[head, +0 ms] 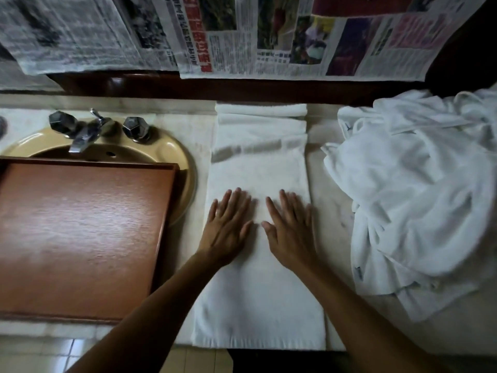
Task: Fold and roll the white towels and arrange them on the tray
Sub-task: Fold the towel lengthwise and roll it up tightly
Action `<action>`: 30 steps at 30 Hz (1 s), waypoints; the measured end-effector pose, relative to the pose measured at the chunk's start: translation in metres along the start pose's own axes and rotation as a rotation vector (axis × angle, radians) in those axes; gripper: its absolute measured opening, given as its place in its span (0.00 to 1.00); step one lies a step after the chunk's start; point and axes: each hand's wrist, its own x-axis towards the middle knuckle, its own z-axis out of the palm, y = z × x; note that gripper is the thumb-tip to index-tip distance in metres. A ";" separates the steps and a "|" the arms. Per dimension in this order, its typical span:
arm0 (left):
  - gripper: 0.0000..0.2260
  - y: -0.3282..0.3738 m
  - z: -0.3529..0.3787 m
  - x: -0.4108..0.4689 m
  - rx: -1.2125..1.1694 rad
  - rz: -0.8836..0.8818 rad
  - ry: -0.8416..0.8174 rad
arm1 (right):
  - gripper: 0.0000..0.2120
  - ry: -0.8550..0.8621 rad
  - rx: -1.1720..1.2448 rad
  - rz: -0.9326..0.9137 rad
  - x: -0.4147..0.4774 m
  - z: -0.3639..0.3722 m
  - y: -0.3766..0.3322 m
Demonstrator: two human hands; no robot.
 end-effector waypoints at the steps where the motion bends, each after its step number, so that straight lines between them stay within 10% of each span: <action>1: 0.28 -0.007 0.002 0.006 0.026 -0.005 -0.012 | 0.28 -0.009 -0.009 -0.001 0.010 0.002 0.002; 10: 0.30 -0.040 -0.016 -0.001 0.065 -0.132 0.079 | 0.31 -0.029 -0.020 0.269 0.013 -0.007 0.070; 18: 0.29 0.058 0.021 -0.134 -0.077 0.049 0.003 | 0.30 -0.065 0.081 0.058 -0.138 -0.015 -0.011; 30: 0.28 -0.006 0.005 -0.190 -0.076 -0.027 0.059 | 0.30 -0.062 0.032 0.144 -0.192 -0.018 0.023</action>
